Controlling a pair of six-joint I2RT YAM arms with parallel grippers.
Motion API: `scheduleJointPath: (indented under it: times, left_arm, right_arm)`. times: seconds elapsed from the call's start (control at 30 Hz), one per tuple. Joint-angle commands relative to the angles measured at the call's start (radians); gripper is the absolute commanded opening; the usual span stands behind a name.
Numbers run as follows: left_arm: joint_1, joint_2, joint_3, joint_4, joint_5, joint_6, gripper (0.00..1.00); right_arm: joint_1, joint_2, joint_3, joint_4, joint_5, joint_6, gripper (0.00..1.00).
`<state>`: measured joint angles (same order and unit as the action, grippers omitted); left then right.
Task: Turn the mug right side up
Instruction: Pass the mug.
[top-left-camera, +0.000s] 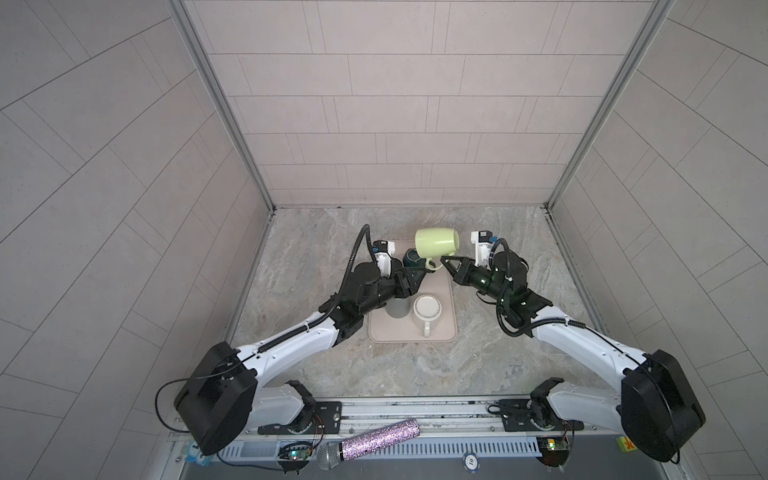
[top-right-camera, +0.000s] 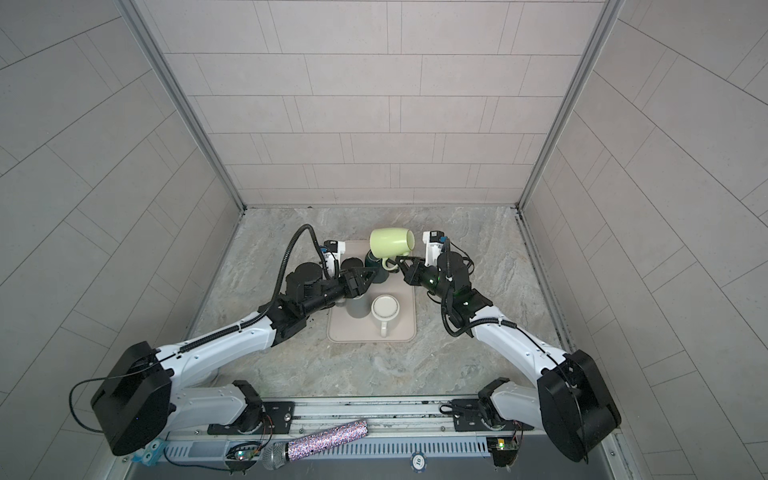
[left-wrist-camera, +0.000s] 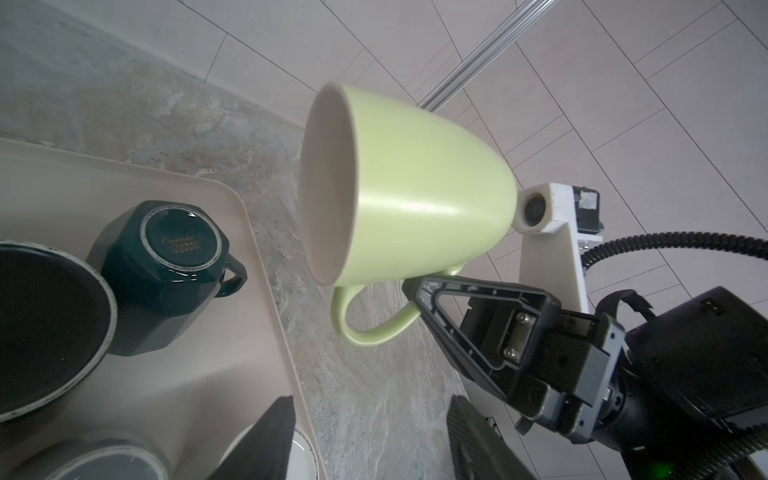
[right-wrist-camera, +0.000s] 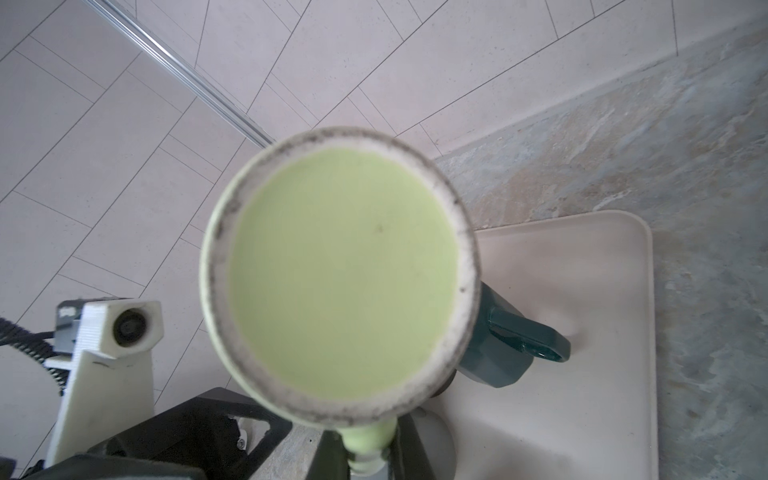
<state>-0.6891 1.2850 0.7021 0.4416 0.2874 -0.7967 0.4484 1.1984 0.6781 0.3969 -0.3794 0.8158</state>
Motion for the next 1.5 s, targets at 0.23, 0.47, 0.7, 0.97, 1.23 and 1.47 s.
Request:
scheduleJointPath:
  times: [0.23,0.47,0.7,0.97,1.23,1.47]
  left_arm:
    - [0.054,0.068,0.107,-0.006,0.186,0.116,0.52]
    - [0.054,0.125,0.136,-0.003,0.212,0.134,0.40]
    - [0.053,0.153,0.152,-0.041,0.189,0.169,0.40]
    - [0.057,0.164,0.160,-0.020,0.190,0.170,0.43]
    - [0.058,0.175,0.160,0.053,0.231,0.158,0.32]
    - [0.058,0.175,0.161,0.064,0.252,0.152,0.00]
  right_arm:
    - [0.000,-0.039,0.003,0.176,-0.093,-0.019,0.00]
    - [0.000,-0.025,-0.009,0.257,-0.128,0.009,0.00]
    - [0.000,-0.013,-0.011,0.302,-0.152,0.028,0.00]
    - [0.001,0.010,-0.014,0.326,-0.169,0.044,0.00]
    - [0.001,0.036,-0.012,0.355,-0.188,0.072,0.00]
    - [0.001,0.044,-0.012,0.349,-0.178,0.073,0.00]
